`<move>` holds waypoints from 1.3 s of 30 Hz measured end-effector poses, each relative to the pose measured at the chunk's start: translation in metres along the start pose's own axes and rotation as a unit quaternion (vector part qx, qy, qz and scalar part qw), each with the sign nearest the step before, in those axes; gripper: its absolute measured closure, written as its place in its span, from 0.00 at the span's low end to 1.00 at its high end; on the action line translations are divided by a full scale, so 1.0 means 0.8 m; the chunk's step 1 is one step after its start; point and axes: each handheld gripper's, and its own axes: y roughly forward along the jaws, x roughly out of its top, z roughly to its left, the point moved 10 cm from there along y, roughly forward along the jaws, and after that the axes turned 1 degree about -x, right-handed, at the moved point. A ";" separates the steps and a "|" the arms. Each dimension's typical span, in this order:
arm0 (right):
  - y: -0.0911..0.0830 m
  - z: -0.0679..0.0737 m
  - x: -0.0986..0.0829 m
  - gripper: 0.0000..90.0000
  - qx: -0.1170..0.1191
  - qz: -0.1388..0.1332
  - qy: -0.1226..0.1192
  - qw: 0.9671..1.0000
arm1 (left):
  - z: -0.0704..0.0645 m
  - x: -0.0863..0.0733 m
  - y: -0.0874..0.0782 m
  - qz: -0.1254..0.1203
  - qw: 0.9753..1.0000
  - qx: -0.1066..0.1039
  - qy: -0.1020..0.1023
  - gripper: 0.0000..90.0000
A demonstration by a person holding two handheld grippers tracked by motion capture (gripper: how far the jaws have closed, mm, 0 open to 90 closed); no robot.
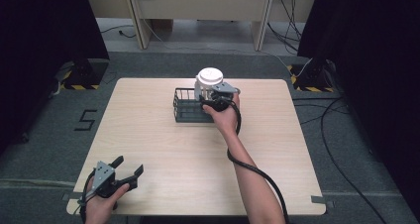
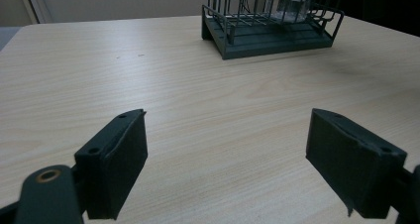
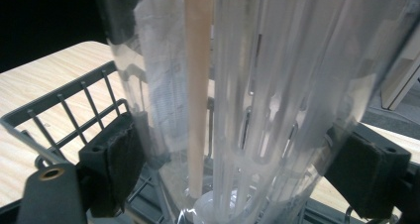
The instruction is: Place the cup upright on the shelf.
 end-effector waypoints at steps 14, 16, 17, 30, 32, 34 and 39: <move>-0.039 -0.003 0.001 0.17 0.008 -0.009 0.002 1.000 | 0.000 0.000 0.000 0.001 1.000 0.002 0.001 0.17; -0.050 -0.005 0.000 0.18 0.010 -0.009 0.004 1.000 | 0.000 0.000 0.000 0.001 1.000 0.003 0.001 0.17; -0.053 -0.006 0.000 0.18 0.011 -0.010 0.004 1.000 | 0.000 0.000 0.000 0.001 1.000 0.003 0.001 0.17; -0.098 -0.013 -0.011 0.20 0.022 -0.002 0.002 1.000 | 0.001 -0.001 0.000 0.003 1.000 0.005 0.003 0.17; -0.110 -0.015 -0.015 0.21 0.023 -0.001 -0.003 1.000 | 0.001 -0.001 0.000 0.003 1.000 0.005 0.003 0.17; -0.119 -0.016 -0.019 0.21 0.025 0.001 -0.005 1.000 | 0.001 -0.001 0.000 0.004 1.000 0.006 0.003 0.17; -0.138 -0.026 -0.029 0.22 0.013 0.001 -0.015 1.000 | 0.001 -0.001 0.000 0.004 1.000 0.006 0.004 0.17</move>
